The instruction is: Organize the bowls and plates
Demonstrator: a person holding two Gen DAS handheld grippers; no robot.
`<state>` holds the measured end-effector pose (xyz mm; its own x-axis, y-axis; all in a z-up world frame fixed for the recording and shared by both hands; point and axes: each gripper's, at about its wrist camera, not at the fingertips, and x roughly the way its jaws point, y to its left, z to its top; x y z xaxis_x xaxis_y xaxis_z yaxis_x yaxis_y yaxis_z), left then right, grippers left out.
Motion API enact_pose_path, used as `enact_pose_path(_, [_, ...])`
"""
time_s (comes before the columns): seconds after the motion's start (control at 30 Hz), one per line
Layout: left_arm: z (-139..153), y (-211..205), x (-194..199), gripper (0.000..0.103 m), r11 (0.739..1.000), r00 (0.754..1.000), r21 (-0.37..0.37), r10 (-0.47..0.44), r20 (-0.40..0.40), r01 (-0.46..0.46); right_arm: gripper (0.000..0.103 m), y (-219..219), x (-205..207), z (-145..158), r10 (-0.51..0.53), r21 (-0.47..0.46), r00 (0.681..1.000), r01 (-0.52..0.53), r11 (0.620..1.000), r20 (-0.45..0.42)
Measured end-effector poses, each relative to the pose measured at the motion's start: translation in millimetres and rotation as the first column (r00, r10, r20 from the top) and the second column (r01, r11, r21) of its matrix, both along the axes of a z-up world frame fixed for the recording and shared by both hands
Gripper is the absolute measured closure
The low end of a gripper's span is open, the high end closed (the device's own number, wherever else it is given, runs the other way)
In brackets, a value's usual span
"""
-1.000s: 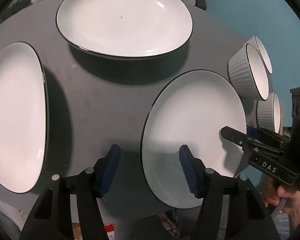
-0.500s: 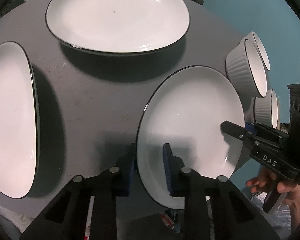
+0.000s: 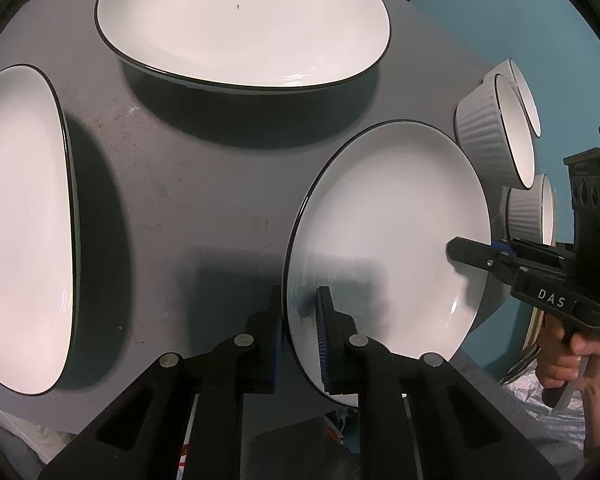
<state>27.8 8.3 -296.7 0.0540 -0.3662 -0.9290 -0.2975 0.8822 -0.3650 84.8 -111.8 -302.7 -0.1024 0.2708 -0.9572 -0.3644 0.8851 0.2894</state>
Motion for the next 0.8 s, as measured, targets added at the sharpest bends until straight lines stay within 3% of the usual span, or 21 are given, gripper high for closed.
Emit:
enact_pose_path(0.37, [7.8,5.5,-7.2,0.089,0.999,0.999,0.004,0.034,-0.019,-0.034,0.088,6.6,3.3,-1.6,-0.031,0.033,0.999,0.032,0.999,-0.038])
enact_pose_path(0.8, [30.9,12.9,-8.7,0.089,0.997,0.997,0.029,0.073,0.035,-0.074,0.088,15.0,10.8,12.4,-0.029,0.068,0.999,0.03,0.997,-0.026])
